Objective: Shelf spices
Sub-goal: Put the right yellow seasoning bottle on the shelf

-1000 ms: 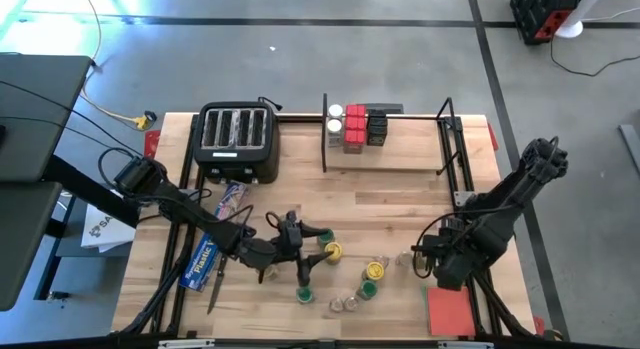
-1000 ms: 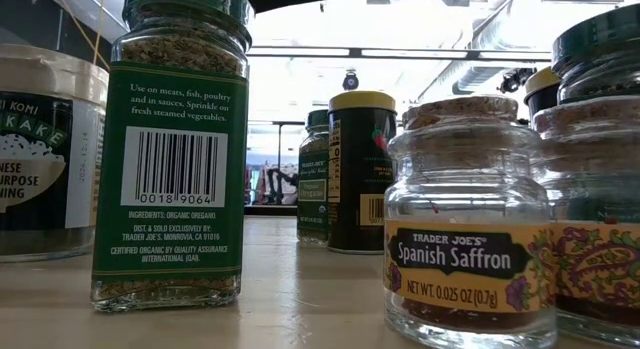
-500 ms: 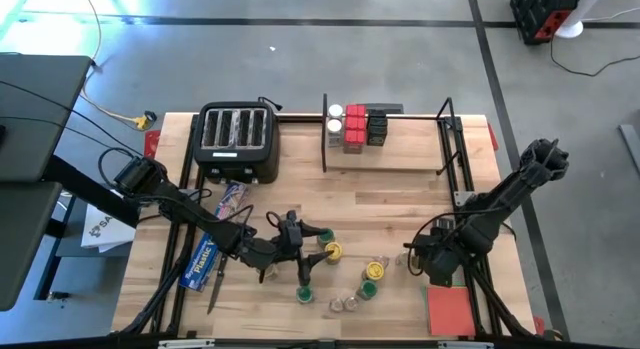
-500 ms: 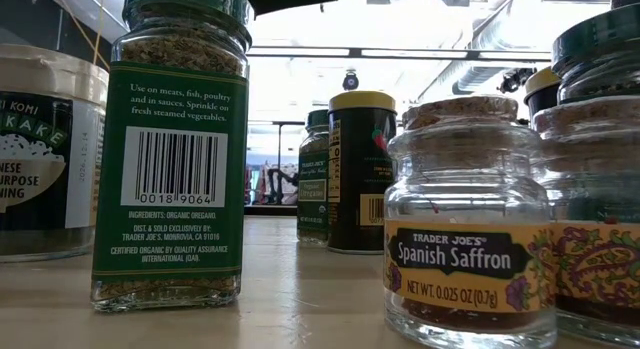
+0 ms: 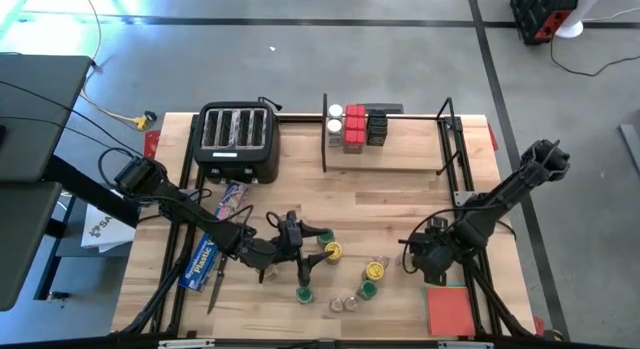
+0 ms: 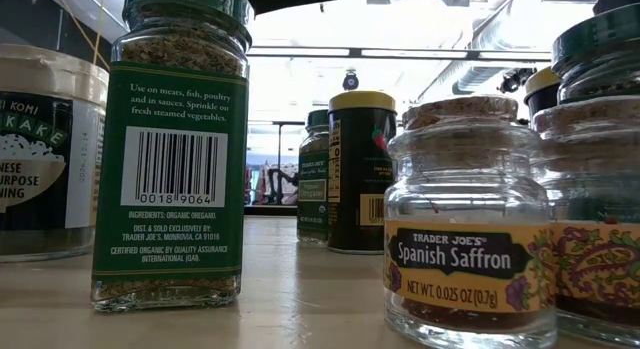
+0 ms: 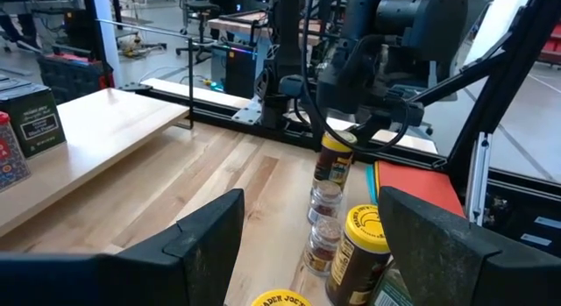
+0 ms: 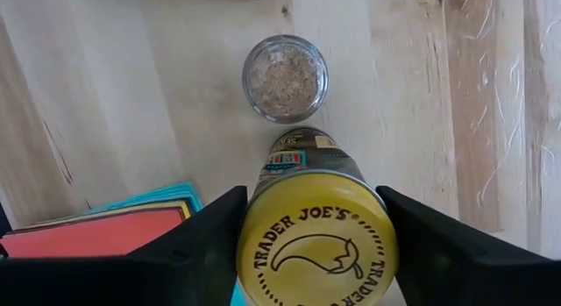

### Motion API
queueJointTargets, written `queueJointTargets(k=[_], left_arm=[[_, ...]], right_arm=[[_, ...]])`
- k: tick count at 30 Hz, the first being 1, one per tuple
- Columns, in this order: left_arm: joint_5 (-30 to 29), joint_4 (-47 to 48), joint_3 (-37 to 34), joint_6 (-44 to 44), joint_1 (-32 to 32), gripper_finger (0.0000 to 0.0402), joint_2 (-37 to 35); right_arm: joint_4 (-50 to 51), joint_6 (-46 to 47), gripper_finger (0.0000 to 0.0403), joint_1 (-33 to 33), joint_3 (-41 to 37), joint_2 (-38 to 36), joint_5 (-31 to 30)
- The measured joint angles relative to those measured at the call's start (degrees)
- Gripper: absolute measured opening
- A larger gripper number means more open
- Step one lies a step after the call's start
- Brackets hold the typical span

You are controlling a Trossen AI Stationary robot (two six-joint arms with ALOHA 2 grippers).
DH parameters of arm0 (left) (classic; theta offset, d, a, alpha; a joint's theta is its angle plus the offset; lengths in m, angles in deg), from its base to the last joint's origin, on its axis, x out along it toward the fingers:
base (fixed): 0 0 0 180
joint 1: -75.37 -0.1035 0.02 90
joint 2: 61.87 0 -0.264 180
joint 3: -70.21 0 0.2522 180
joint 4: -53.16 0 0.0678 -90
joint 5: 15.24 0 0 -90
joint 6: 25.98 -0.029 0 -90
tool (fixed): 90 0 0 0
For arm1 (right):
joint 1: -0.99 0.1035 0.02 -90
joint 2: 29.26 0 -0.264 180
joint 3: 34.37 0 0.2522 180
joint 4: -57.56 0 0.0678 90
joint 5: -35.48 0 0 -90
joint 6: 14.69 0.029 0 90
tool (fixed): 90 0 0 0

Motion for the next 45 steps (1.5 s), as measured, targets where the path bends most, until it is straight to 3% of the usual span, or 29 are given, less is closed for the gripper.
queueJointTargets(k=[3, 11, 17, 21, 25, 30, 38, 45], left_arm=[[0.00, 0.00, 0.00, 0.00, 0.00, 0.0259, 0.00], [0.00, 0.00, 0.00, 0.00, 0.00, 0.0259, 0.00], [-0.02, -0.02, 0.00, 0.02, -0.02, 0.0259, 0.00], [-0.02, -0.05, 0.00, 0.02, 0.00, 0.0259, 0.00], [-0.01, -0.08, 0.00, 0.04, -0.02, 0.0259, 0.00], [0.00, -0.07, 0.00, 0.05, 0.00, 0.0259, 0.00], [-0.02, -0.05, 0.00, 0.02, 0.00, 0.0259, 0.00], [-0.02, -0.07, 0.00, 0.00, -0.36, 0.0259, 0.00]], right_arm=[[0.18, -0.10, 0.0215, -0.08, 0.02, 0.00, 0.71], [1.74, -1.07, 0.0231, -0.08, 2.45, 0.07, 0.78], [14.26, -4.42, 0.0217, -2.57, 10.09, 0.07, -3.33], [22.75, -11.20, 0.0219, -8.17, 17.24, 0.04, -8.21], [27.01, -23.55, 0.0219, -18.72, 23.51, 0.04, -10.79], [25.53, -42.65, 0.0219, -37.35, 28.21, 0.04, -10.50], [13.50, -68.11, 0.0219, -69.25, 28.35, 2.64, -0.81], [10.34, -79.48, 0.0219, -84.59, 28.33, 13.23, 2.02]])
